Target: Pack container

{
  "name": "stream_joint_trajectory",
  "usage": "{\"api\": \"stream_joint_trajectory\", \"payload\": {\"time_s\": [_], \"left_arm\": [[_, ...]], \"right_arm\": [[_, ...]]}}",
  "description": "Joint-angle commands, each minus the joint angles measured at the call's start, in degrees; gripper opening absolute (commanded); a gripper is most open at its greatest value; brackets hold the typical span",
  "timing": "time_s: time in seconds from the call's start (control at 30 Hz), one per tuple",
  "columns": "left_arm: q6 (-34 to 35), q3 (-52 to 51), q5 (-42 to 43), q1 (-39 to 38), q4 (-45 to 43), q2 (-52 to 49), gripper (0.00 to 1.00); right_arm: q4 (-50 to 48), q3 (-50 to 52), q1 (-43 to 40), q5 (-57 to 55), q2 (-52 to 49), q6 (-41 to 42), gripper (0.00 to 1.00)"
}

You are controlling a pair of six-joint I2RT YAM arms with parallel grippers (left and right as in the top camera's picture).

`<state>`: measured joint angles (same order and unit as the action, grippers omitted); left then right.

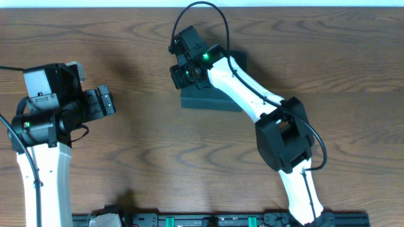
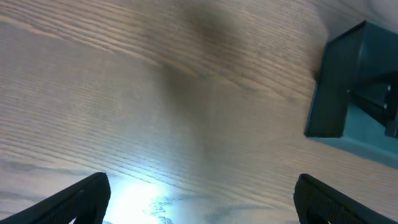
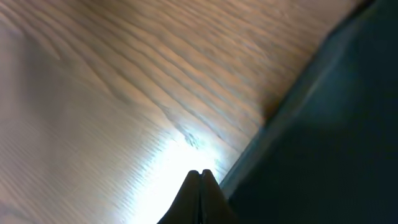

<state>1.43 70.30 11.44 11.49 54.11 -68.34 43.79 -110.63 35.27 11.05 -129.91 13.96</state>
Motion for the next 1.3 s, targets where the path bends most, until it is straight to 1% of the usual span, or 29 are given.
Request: {"api": "stream_joint_trajectory", "payload": {"time_s": [0.0,0.2,0.37,0.47,0.6,0.7,0.77,0.97,1.07,1.17,1.2,1.27], "left_arm": [[-0.63,0.35,-0.02,0.15,0.28,0.52,0.95],[-0.63,0.35,-0.02,0.15,0.28,0.52,0.95],[-0.63,0.35,-0.02,0.15,0.28,0.52,0.95],[-0.63,0.35,-0.02,0.15,0.28,0.52,0.95],[-0.63,0.35,-0.02,0.15,0.28,0.52,0.95],[-0.63,0.35,-0.02,0.15,0.28,0.52,0.95],[-0.63,0.35,-0.02,0.15,0.28,0.52,0.95],[-0.63,0.35,-0.02,0.15,0.28,0.52,0.95],[-0.63,0.35,-0.02,0.15,0.28,0.52,0.95],[-0.61,0.35,-0.02,0.15,0.28,0.52,0.95],[-0.63,0.35,-0.02,0.15,0.28,0.52,0.95],[-0.63,0.35,-0.02,0.15,0.28,0.52,0.95]], "right_arm": [[2.69,-0.74,-0.92,-4.2,-0.42,0.61,0.01],[4.48,-0.74,-1.01,-8.96,-0.39,1.66,0.01],[4.39,-0.74,-1.01,-6.95,-0.15,1.66,0.01],[3.56,-0.76,-1.07,-6.1,1.4,1.66,0.01],[3.32,-0.76,-1.88,-6.1,6.62,0.52,0.01],[4.13,-0.74,-4.42,-6.75,12.22,-2.45,0.01],[5.92,-0.74,-7.69,-7.06,15.89,-5.4,0.01],[17.7,0.48,-19.39,-12.41,24.83,-10.97,0.02],[18.21,4.09,-24.65,-12.28,29.53,-12.66,0.02],[15.37,11.21,-29.27,-11.39,36.04,-14.47,0.01],[11.69,18.05,-32.0,-6.71,41.48,-17.86,0.02],[7.87,24.94,-33.99,-1.64,46.84,-20.06,0.02]]}}
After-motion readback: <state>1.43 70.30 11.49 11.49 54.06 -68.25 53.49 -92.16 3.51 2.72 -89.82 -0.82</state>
